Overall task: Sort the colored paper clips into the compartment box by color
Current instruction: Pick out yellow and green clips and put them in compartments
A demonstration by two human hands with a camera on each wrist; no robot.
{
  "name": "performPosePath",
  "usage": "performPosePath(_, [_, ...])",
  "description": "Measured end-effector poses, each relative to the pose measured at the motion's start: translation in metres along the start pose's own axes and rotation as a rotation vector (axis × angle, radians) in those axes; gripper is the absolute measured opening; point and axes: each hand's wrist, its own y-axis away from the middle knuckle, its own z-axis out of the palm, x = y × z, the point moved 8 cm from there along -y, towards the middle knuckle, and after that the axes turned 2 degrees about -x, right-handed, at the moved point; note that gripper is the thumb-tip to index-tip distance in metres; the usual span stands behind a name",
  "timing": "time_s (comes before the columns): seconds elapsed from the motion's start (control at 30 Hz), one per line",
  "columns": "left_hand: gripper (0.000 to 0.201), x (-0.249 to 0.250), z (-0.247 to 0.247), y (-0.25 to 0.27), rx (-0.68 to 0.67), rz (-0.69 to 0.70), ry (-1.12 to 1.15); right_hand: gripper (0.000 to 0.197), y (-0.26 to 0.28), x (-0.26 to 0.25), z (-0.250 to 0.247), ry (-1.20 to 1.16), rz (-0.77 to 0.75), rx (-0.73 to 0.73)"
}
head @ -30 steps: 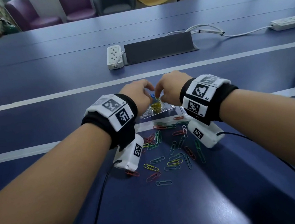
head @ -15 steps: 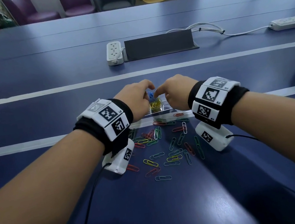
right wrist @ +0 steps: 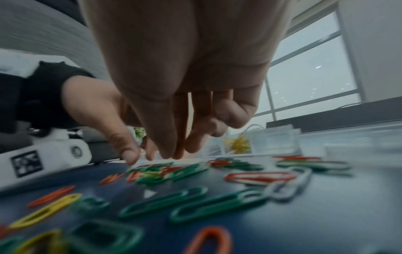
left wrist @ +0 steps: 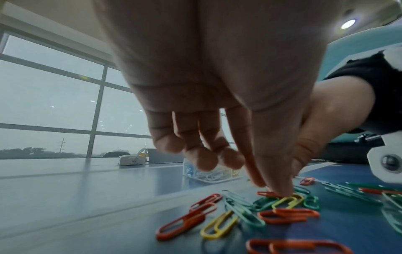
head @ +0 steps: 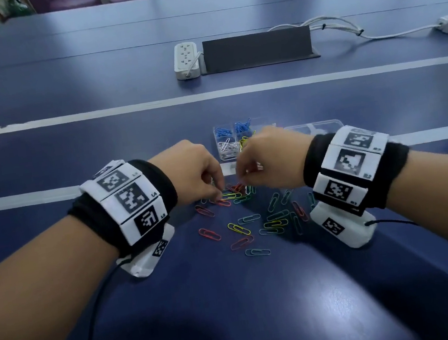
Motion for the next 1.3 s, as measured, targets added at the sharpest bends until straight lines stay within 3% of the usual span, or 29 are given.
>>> performPosePath(0.13, [0.009, -0.005, -0.002, 0.001, 0.022, -0.063, -0.075, 0.020, -0.001, -0.027, 0.007, 0.019, -0.057, -0.038])
performPosePath(0.4, [0.006, -0.026, 0.000, 0.008, -0.006, -0.239, -0.121, 0.021, -0.011, -0.025, 0.011, 0.027, 0.033, -0.092])
performPosePath(0.53, [0.014, -0.029, 0.004, 0.010, -0.008, -0.224, -0.119, 0.014, -0.008, -0.026, 0.012, 0.023, 0.036, -0.098])
performPosePath(0.83, [0.006, -0.025, -0.001, 0.022, 0.056, -0.163, 0.038, 0.016, -0.009, -0.035, 0.010, 0.071, -0.021, -0.077])
performPosePath(0.9, [0.016, -0.019, -0.001, 0.024, 0.071, -0.130, 0.070, 0.016, -0.010, -0.038, 0.009, 0.111, -0.025, -0.085])
performPosePath(1.13, [0.021, -0.008, 0.001, 0.027, 0.061, -0.091, 0.072, 0.025, -0.009, -0.053, 0.008, 0.277, -0.075, -0.079])
performPosePath(1.3, [0.017, -0.015, -0.005, 0.030, 0.095, -0.127, 0.096, 0.032, -0.012, -0.045, 0.006, 0.196, -0.019, -0.067])
